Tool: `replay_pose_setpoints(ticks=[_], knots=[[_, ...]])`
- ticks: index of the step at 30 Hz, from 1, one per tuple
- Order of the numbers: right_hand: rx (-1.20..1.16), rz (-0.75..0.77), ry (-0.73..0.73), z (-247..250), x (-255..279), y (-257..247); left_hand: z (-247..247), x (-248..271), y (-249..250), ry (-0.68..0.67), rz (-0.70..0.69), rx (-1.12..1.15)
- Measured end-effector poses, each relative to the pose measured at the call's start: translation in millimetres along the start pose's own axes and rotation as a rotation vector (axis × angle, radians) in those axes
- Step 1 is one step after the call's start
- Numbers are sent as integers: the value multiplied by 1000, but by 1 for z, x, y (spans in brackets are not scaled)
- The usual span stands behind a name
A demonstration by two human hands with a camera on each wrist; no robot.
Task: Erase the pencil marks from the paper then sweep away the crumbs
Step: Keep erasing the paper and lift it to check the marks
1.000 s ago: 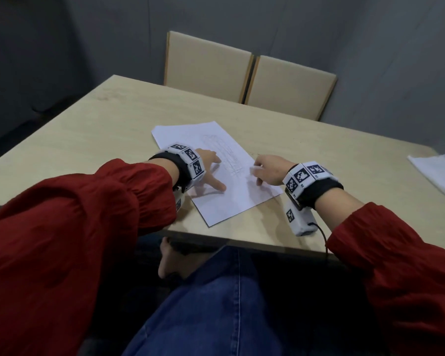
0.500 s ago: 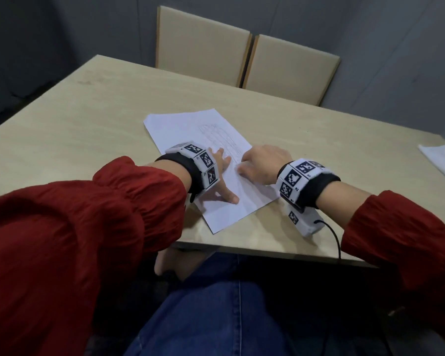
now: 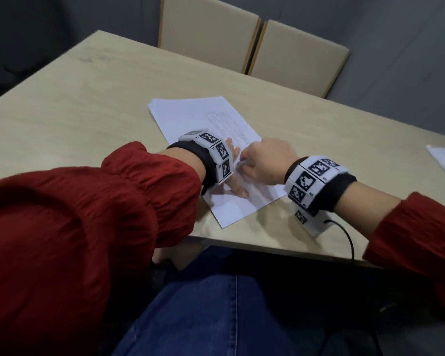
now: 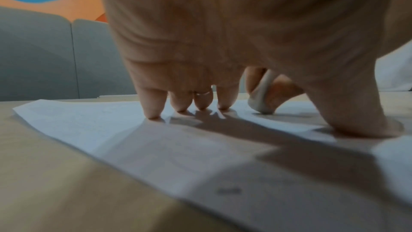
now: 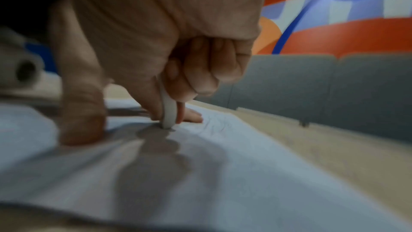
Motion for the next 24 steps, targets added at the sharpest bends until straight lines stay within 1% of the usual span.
replay_pose_setpoints(ticks=[1, 4, 6, 10, 13, 15, 17, 20, 24], knots=[[-28, 9, -5, -1, 3, -2, 1, 1, 0, 9, -2, -7], [-103, -114, 5, 0, -3, 18, 2, 2, 2, 20, 3, -24], [-86, -138, 25, 0, -6, 23, 2, 3, 2, 20, 6, -21], [-49, -18, -7, -5, 9, 5, 0, -1, -1, 16, 20, -44], [-62, -84, -18, -1, 4, 20, 4, 2, 0, -1, 18, -45], [-24, -100, -3, 4, -5, 29, 6, 6, 3, -17, 10, -37], [19, -55, -10, 4, -6, 25, 7, 5, 3, -12, 7, -50], [82, 48, -42, 3, 9, 10, 6, 2, 3, -16, 1, -81], [48, 44, -11, 11, 0, 11, 10, 4, 7, -12, -1, -96]])
Point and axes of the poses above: each hand's wrist, its own x-axis away from the middle knuckle, its own z-axis out of the back of the hand, y = z × x, the point moved 3 cm from there along -x, towards the middle knuckle, and after that the axes turned 5 degrees about z, right-handed, at the moved point
